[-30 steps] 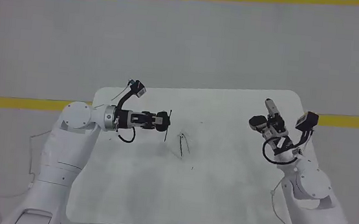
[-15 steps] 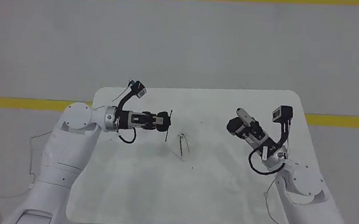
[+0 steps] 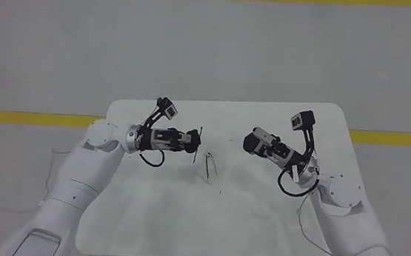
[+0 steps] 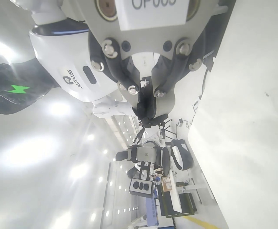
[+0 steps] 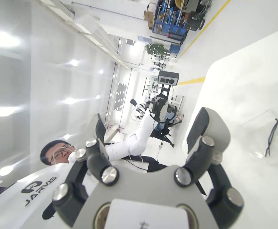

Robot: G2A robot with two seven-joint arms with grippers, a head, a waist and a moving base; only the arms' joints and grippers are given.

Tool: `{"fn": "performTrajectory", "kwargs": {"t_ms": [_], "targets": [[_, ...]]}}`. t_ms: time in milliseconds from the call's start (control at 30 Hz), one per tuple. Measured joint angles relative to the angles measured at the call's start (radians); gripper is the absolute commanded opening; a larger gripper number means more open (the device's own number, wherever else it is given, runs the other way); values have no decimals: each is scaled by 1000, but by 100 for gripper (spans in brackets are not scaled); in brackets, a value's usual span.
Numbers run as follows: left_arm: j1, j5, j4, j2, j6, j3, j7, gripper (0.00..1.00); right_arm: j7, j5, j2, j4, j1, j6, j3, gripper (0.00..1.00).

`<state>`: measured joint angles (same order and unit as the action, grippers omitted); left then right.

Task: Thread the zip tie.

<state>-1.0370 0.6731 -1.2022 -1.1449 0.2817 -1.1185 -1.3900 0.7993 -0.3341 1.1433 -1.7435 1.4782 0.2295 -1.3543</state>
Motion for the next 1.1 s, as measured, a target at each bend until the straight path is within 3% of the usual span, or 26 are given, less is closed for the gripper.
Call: {"fn": "performTrajectory", "kwargs": {"t_ms": [133, 233, 367, 467, 567, 800, 867, 967, 1100], "targets": [[49, -57, 33, 21, 48, 36, 0, 0, 3, 10, 2, 14, -24, 28, 23, 100], [87, -257, 33, 39, 61, 26, 27, 0, -6, 3, 3, 18, -23, 44, 21, 100], [74, -504, -48, 54, 58, 16, 126, 0, -5, 3, 3, 17, -22, 42, 21, 100], [49, -605, -118, 63, 58, 6, 184, 0, -5, 3, 3, 17, -22, 42, 21, 100], [33, -601, -153, 67, 58, -6, 213, 0, -5, 3, 3, 17, -22, 42, 21, 100], [34, -602, -153, 67, 58, -4, 212, 0, -5, 3, 3, 17, -22, 42, 21, 100], [29, -643, -196, 68, 58, 9, 241, 0, -6, 6, 3, 16, -22, 40, 22, 100], [23, -779, -283, 75, 58, 21, 296, 0, 21, 22, 0, -1, -26, -5, 36, 100], [15, -932, -353, 87, 58, 34, 359, 0, 78, 1, -2, -26, -38, -103, 60, 100]]}}
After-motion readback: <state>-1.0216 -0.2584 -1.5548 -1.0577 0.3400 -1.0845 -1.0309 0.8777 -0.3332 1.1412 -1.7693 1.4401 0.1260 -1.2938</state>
